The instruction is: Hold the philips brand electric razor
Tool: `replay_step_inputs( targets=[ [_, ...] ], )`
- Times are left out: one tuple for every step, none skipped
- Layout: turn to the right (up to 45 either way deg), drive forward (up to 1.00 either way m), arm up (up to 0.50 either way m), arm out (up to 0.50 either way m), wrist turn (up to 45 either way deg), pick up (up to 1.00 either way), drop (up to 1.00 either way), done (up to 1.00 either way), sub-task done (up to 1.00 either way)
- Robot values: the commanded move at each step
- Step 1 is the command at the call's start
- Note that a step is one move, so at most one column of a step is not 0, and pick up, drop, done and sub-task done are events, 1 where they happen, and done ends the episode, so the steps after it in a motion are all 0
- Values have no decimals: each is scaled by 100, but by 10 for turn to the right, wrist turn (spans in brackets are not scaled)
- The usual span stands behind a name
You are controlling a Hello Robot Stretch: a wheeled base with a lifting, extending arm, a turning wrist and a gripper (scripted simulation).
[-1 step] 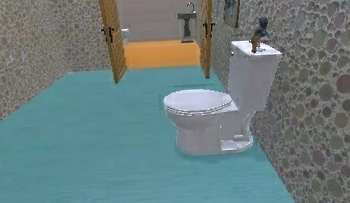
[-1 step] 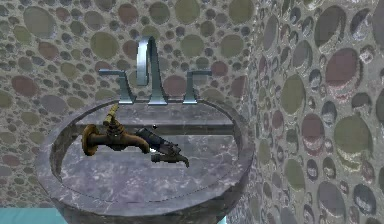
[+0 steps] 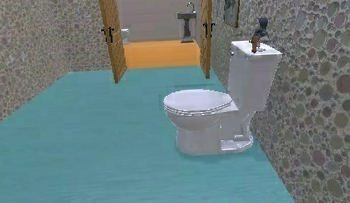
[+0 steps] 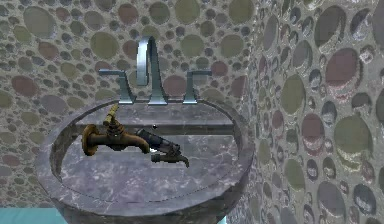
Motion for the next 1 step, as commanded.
replay_step_inputs(
  targets=[
    [0,0,38,0,0,0,0,0,0]
  ],
)
